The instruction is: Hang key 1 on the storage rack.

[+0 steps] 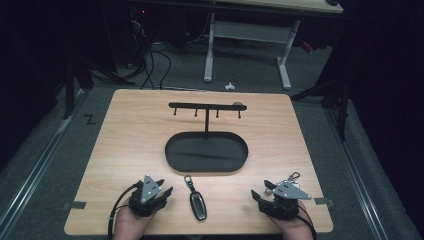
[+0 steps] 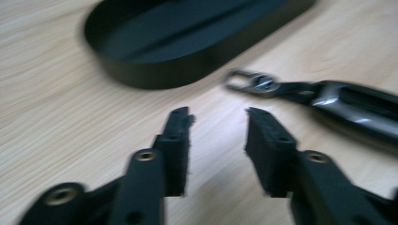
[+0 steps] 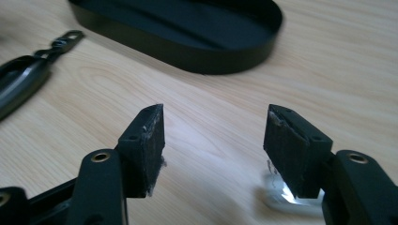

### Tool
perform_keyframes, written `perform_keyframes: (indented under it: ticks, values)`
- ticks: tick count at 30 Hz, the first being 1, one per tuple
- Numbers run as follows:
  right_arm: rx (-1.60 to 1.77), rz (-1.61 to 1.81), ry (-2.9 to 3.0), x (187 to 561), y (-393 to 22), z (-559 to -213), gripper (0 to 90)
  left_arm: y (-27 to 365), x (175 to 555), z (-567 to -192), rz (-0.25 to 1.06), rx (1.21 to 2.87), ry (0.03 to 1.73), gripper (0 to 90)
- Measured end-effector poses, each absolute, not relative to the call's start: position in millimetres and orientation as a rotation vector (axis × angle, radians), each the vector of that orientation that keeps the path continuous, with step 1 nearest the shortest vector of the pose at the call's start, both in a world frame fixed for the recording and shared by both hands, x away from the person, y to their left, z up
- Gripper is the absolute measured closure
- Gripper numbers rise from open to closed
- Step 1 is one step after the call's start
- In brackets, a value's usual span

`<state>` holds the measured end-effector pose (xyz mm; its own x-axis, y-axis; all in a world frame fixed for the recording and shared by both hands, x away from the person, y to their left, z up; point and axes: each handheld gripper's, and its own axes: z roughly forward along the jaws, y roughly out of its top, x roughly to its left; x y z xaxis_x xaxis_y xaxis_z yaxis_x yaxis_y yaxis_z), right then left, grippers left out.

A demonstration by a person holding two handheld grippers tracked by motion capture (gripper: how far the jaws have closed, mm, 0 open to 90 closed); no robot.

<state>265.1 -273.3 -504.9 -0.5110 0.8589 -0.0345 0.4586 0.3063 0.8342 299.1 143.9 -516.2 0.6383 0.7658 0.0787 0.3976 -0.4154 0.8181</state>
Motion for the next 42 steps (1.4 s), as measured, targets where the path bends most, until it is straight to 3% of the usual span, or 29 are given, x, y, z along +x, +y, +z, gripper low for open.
perform_keyframes:
  ticks: [1, 3, 11, 16, 19, 23, 42]
  values:
    - [1.124, 1.101, 2.137, 269.6, -257.4, -502.7, 40.9, 155.2, 299.0, -513.5, 0.59, 1.999, 0.942, 45.8]
    - [1.086, 1.087, 2.157, 275.4, -244.5, -501.4, 42.7, 163.2, 298.4, -510.4, 0.611, 1.972, 0.96, 41.7]
    - [1.042, 1.149, 2.176, 294.1, -212.2, -503.0, 50.0, 183.5, 296.2, -508.1, 0.64, 1.935, 0.996, 34.8]
    - [1.019, 1.206, 2.256, 289.5, -200.4, -517.1, 67.9, 195.2, 296.9, -511.4, 0.644, 1.938, 1.035, 34.9]
    - [1.008, 1.222, 2.291, 287.9, -193.6, -519.1, 72.4, 199.8, 294.5, -513.0, 0.649, 1.941, 1.053, 35.0]
    - [0.926, 1.234, 2.363, 283.2, -171.4, -518.0, 89.8, 205.7, 290.1, -513.2, 0.659, 1.933, 1.074, 35.2]
    - [0.734, 1.236, 2.538, 273.0, -125.0, -522.4, 89.8, 217.1, 279.9, -515.9, 0.659, 1.932, 1.105, 35.5]
